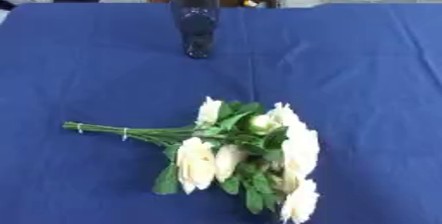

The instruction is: Arrange flowers into the vase.

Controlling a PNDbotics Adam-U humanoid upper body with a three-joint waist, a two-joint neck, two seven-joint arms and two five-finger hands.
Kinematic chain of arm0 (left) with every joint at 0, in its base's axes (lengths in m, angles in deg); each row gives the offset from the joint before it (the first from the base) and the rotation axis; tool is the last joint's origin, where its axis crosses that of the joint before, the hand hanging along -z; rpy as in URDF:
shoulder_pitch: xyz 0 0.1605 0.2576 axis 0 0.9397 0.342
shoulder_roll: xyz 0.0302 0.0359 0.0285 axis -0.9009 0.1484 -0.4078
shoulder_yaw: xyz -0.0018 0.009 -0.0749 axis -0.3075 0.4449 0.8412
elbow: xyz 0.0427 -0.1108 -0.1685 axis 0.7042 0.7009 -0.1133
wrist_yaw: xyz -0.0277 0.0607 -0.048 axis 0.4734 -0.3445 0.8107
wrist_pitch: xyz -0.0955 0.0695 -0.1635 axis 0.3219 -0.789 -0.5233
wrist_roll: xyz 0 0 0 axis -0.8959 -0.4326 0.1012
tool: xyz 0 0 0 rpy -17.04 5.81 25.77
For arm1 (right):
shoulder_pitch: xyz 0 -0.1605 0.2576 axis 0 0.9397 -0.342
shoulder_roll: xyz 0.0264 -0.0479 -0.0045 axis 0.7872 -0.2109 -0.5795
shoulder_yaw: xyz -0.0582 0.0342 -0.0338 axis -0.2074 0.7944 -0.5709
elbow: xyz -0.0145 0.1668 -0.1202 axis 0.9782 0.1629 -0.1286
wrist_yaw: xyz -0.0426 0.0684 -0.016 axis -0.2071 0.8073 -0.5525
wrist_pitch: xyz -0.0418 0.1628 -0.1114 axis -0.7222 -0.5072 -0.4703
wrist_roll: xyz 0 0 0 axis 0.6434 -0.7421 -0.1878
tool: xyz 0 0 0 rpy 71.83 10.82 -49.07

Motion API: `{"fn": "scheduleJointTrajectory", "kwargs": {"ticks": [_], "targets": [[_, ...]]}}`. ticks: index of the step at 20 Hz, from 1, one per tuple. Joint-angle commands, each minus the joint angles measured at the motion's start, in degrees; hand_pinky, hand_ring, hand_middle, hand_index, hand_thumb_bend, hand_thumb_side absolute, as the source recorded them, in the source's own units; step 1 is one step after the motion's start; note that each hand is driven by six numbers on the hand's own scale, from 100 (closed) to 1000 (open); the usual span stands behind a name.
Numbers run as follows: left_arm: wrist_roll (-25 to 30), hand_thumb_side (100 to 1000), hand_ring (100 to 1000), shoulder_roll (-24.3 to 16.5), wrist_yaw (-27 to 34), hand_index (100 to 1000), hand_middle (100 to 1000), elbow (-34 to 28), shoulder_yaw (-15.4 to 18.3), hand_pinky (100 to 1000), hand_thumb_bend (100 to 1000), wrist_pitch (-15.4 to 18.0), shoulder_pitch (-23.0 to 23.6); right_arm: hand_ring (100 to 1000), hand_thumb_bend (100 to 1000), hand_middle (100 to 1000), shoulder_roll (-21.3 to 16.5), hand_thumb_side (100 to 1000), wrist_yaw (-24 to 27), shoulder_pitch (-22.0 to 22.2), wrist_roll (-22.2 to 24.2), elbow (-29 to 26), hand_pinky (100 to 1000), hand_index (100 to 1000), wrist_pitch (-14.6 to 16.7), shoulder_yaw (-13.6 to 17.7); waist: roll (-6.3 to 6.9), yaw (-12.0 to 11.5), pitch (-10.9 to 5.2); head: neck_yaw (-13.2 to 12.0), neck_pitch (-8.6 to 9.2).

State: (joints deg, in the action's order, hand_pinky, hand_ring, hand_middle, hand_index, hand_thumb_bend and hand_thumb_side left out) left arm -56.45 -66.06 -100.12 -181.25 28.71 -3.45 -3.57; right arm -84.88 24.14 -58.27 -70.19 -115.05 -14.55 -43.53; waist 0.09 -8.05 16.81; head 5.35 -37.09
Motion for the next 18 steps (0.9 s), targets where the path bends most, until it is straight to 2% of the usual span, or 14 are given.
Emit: {"fn": "scheduleJointTrajectory", "kwargs": {"ticks": [1, 7, 8, 9, 10, 11, 15, 18], "targets": [[2.75, 1000, 836, -2.15, -1.25, 904, 860, -0.82, 0.44, 561, 100, -0.42, -0.93, 830, 100, 820, -1.83, 808, 0.22, -0.55, 0.0, -0.83, 752, 845, -0.12, 0.64, 0.28, 0.03, -2.02, -0.16, -0.25], [7.79, 1000, 836, -1.86, 0.04, 904, 860, -0.82, 2.17, 561, 100, -0.09, -1.62, 830, 100, 820, -1.84, 808, 0.2, -0.47, -0.01, -0.83, 752, 845, -0.13, 0.68, 0.26, -0.07, -2.06, -0.07, -0.29], [8.48, 1000, 906, -2.14, 0.07, 1000, 922, -0.53, 2.08, 776, 100, 0.14, -1.39, 829, 100, 820, -2.13, 811, 0.12, -0.34, 0.04, -0.83, 752, 846, -0.12, 0.64, 0.55, -0.33, -2.25, 0.45, -0.45], [9.27, 1000, 916, -3.01, -0.37, 1000, 930, 0.35, 1.31, 804, 100, 0.7, -0.88, 829, 100, 820, -2.83, 812, 0.0, -0.14, 0.15, -0.83, 752, 846, -0.12, 0.5, 1.3, -0.33, -2.53, 0.92, -0.72], [10.08, 1000, 935, -4.14, -1.01, 1000, 929, 1.48, 0.22, 868, 186, 1.41, -1.0, 829, 100, 821, -3.41, 814, -0.04, -0.08, 0.28, -0.83, 752, 846, -0.08, 0.27, 1.84, -0.09, -2.75, 1.12, -0.95], [10.91, 1000, 936, -5.39, -1.76, 1000, 929, 2.74, -1.01, 872, 198, 2.18, -1.57, 829, 100, 820, -3.75, 814, -0.01, -0.11, 0.4, -0.83, 752, 846, -0.05, 0.05, 2.13, 0.17, -2.89, 1.17, -1.1], [14.28, 1000, 945, -10.78, -5.05, 1000, 930, 8.13, -6.38, 905, 285, 5.5, -4.56, 829, 100, 820, -3.79, 815, 0.26, -0.31, 0.75, -0.83, 754, 846, 0.02, -0.35, 2.02, 0.98, -3.07, 0.78, -1.03], [16.88, 1000, 946, -14.99, -7.64, 1000, 930, 11.92, -10.59, 911, 294, 7.26, -6.74, 829, 100, 820, -3.48, 814, 0.56, -0.63, 0.93, -0.83, 754, 846, 0.11, -0.55, 1.7, 1.58, -3.15, 0.21, -1.01]]}}
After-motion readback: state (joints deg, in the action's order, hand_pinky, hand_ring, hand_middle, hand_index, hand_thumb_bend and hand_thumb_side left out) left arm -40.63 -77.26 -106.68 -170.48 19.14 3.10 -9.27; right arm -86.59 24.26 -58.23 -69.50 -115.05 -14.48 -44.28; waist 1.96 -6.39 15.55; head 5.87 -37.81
